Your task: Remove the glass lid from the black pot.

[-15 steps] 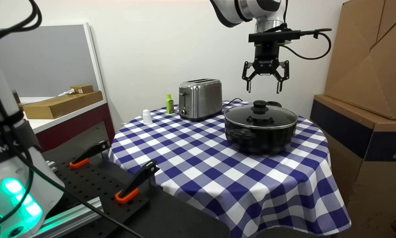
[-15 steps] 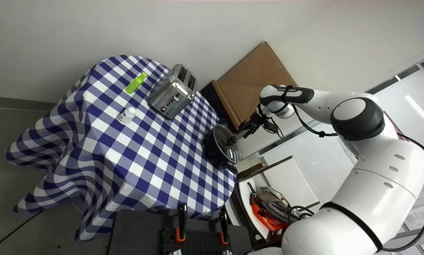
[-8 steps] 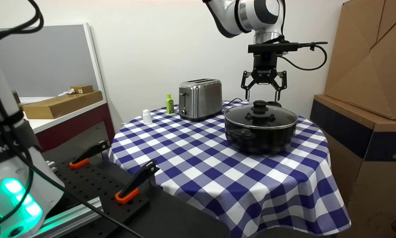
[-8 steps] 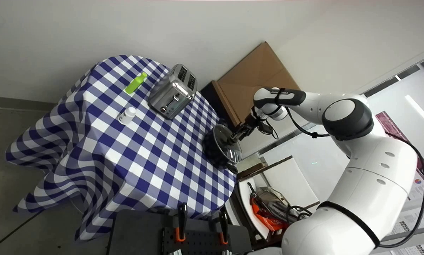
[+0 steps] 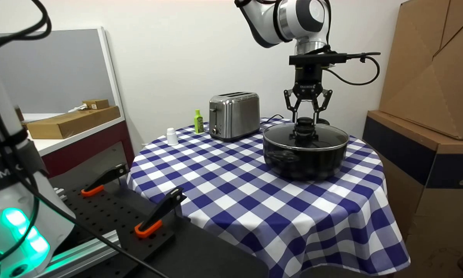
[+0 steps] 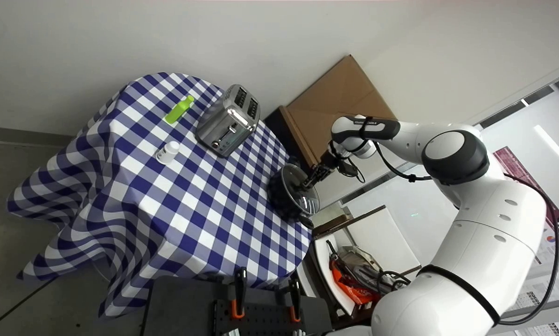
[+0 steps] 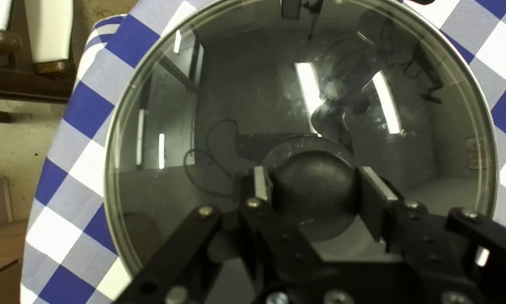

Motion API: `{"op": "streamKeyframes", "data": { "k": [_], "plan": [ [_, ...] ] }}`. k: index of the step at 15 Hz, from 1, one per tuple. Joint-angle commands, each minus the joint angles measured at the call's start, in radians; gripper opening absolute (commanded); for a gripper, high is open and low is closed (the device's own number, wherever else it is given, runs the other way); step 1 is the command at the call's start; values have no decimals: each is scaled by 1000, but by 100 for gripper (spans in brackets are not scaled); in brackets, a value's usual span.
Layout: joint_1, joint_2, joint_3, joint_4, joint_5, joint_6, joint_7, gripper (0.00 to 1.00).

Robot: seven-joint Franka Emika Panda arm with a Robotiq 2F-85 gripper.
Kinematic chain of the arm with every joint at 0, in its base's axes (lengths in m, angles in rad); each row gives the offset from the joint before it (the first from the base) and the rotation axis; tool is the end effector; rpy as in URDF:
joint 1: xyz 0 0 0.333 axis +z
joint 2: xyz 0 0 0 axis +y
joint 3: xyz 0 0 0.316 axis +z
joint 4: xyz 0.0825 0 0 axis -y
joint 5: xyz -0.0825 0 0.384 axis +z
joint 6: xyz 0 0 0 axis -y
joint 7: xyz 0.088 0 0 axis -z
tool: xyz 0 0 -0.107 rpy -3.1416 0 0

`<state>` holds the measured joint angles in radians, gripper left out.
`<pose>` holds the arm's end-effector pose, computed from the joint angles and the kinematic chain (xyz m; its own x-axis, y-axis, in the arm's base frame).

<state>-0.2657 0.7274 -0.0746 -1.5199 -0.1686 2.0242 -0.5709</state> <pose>0.6456 -0.2313 0.2165 0.9055 0.3108 -0.2890 0.3325 -0.9427 0.0279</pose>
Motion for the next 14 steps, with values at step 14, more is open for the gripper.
{"op": "streamKeyframes", "data": {
  "k": [14],
  "plan": [
    [19, -198, 6, -126, -57, -39, -65, 25]
  ]
}}
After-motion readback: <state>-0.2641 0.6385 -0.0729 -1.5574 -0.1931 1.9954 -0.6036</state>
